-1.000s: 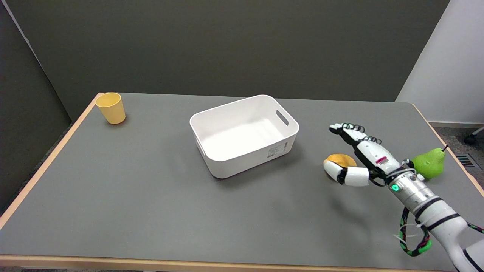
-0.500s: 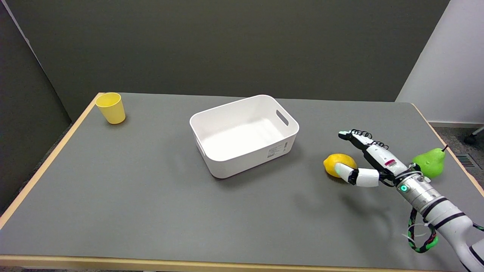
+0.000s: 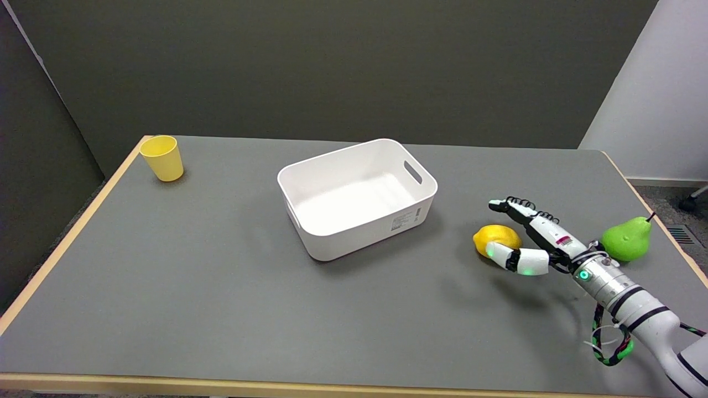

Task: Pick up the lemon.

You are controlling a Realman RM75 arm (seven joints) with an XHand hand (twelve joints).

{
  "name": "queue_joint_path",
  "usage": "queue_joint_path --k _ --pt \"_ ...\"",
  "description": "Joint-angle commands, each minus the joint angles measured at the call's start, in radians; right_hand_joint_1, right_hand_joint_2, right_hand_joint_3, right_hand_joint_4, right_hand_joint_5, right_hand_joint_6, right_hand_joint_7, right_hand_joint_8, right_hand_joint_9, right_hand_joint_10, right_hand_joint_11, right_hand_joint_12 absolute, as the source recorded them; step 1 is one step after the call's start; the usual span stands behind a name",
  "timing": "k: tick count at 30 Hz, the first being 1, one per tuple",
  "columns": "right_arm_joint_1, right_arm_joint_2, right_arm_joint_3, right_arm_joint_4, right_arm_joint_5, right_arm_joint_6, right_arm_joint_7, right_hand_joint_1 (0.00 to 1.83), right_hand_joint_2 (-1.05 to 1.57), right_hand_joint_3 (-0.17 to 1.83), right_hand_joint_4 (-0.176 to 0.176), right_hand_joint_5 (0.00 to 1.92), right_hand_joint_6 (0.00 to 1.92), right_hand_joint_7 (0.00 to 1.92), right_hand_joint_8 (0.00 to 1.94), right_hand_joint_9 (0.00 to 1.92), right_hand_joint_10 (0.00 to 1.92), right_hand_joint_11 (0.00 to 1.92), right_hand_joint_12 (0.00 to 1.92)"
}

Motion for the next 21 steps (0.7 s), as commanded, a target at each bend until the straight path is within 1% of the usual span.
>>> queue_joint_path --k 1,2,3,4,5,6,8,10,11,12,13,14,16,17,19,21 --pt "0.014 0.012 -0.026 -0.135 0.0 -0.112 0.023 0.52 0.65 0.84 -0.078 0.14 0.35 0.14 0.28 0.0 0.49 0.0 0.5" --pt "0.019 0.014 -0.029 -0.152 0.0 -0.143 0.023 0.54 0.66 0.85 -0.08 0.15 0.36 0.18 0.31 0.05 0.6 0.01 0.67" --pt "0.026 0.015 -0.031 -0.168 0.0 -0.171 0.023 0.57 0.66 0.92 -0.082 0.18 0.42 0.26 0.39 0.17 0.74 0.02 0.99" --pt "0.031 0.015 -0.031 -0.175 0.0 -0.185 0.023 0.6 0.67 0.96 -0.085 0.21 0.47 0.32 0.46 0.26 0.84 0.06 1.2" --pt "0.034 0.01 -0.03 -0.177 0.0 -0.198 0.022 0.66 0.69 0.96 -0.088 0.24 0.52 0.38 0.51 0.32 0.89 0.13 1.29" --pt "0.038 0.003 -0.027 -0.178 0.0 -0.207 0.017 0.72 0.72 0.95 -0.092 0.27 0.61 0.44 0.59 0.38 0.96 0.2 1.41" --pt "0.043 -0.012 -0.023 -0.17 0.0 -0.222 -0.012 0.9 0.81 0.89 -0.102 0.33 0.93 0.58 0.81 0.53 1.17 0.36 1.7" --pt "0.049 -0.022 -0.016 -0.163 0.0 -0.24 -0.046 1.0 0.85 0.86 -0.11 0.34 1.1 0.6 0.99 0.59 1.26 0.24 1.87" --pt "0.054 -0.032 -0.012 -0.159 0.0 -0.252 -0.066 1.07 1.11 0.41 -0.124 0.39 1.39 0.68 1.27 0.65 1.33 0.22 1.9" --pt "0.057 -0.035 -0.011 -0.156 0.0 -0.257 -0.071 1.12 1.31 0.04 -0.135 0.43 1.61 0.74 1.48 0.69 1.38 0.2 1.92" --pt "0.063 -0.04 -0.007 -0.151 0.0 -0.264 -0.073 1.11 1.38 -0.04 -0.139 0.42 1.66 0.72 1.59 0.68 1.48 0.14 1.92" --pt "0.069 -0.046 -0.002 -0.144 0.0 -0.27 -0.073 1.1 1.4 -0.05 -0.141 0.41 1.67 0.7 1.66 0.67 1.58 0.08 1.92" --pt "0.08 -0.051 0.001 -0.125 0.001 -0.273 -0.07 1.09 1.41 -0.05 -0.153 0.4 1.67 0.67 1.74 0.71 1.75 0.1 1.92" --pt "0.089 -0.051 0.002 -0.103 0.001 -0.274 -0.065 1.09 1.42 -0.04 -0.157 0.39 1.67 0.67 1.75 0.72 1.8 0.11 1.92" --pt "0.101 -0.051 0.006 -0.066 0.001 -0.267 -0.065 1.1 1.41 -0.03 -0.162 0.4 1.67 0.67 1.75 0.73 1.81 0.13 1.92" --pt "0.116 -0.05 0.01 0.004 0.001 -0.251 -0.065 1.1 1.4 -0.01 -0.169 0.41 1.65 0.68 1.76 0.76 1.84 0.2 1.92"
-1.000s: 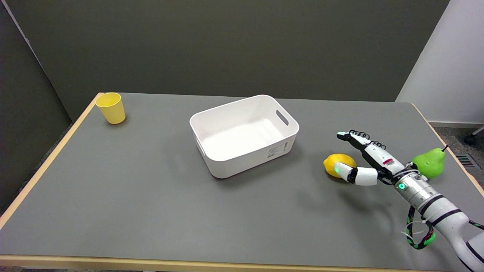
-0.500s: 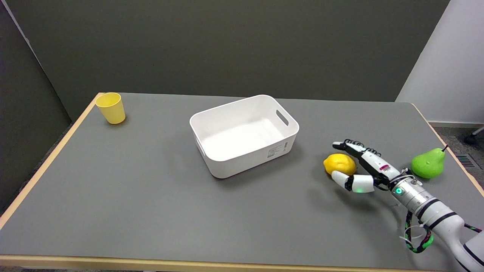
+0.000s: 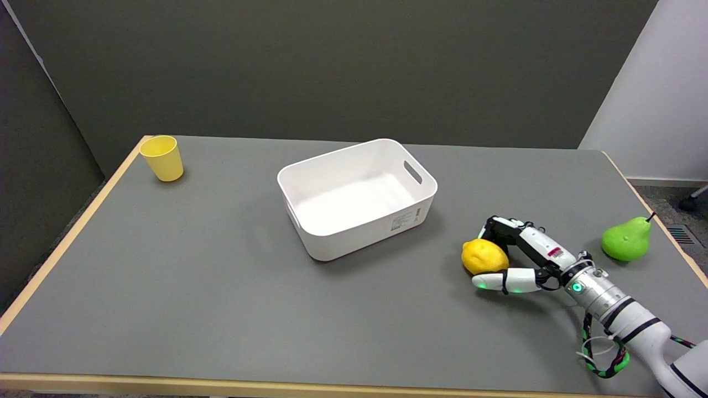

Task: Pick up the lemon.

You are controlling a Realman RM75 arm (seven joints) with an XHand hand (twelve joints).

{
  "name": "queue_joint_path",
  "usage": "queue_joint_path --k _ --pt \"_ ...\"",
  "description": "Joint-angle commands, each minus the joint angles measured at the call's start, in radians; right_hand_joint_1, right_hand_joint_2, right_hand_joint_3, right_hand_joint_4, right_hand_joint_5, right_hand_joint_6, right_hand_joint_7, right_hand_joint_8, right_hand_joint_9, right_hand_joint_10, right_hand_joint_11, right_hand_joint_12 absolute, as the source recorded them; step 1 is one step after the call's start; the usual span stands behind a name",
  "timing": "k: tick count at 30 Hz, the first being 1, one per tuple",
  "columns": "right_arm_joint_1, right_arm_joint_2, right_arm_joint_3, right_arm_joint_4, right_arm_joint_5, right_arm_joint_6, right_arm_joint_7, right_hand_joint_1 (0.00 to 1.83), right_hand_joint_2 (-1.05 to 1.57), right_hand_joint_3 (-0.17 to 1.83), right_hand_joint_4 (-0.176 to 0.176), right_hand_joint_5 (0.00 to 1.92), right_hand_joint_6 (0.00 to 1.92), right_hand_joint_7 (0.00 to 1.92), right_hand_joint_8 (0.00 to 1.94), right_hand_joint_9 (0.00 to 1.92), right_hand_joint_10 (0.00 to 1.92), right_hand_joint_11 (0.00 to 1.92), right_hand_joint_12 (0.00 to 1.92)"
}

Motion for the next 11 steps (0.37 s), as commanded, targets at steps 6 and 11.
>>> queue_joint_path --k 6,11 --pt "0.152 -0.015 -0.016 0.377 0.003 0.064 -0.051 1.11 1.38 0.01 -0.174 0.42 1.63 0.69 1.75 0.76 1.85 0.23 1.92" --pt "0.282 0.019 -0.128 0.554 0.001 0.316 -0.164 1.11 1.35 0.05 -0.166 0.43 1.61 0.69 1.74 0.77 1.84 0.25 1.92"
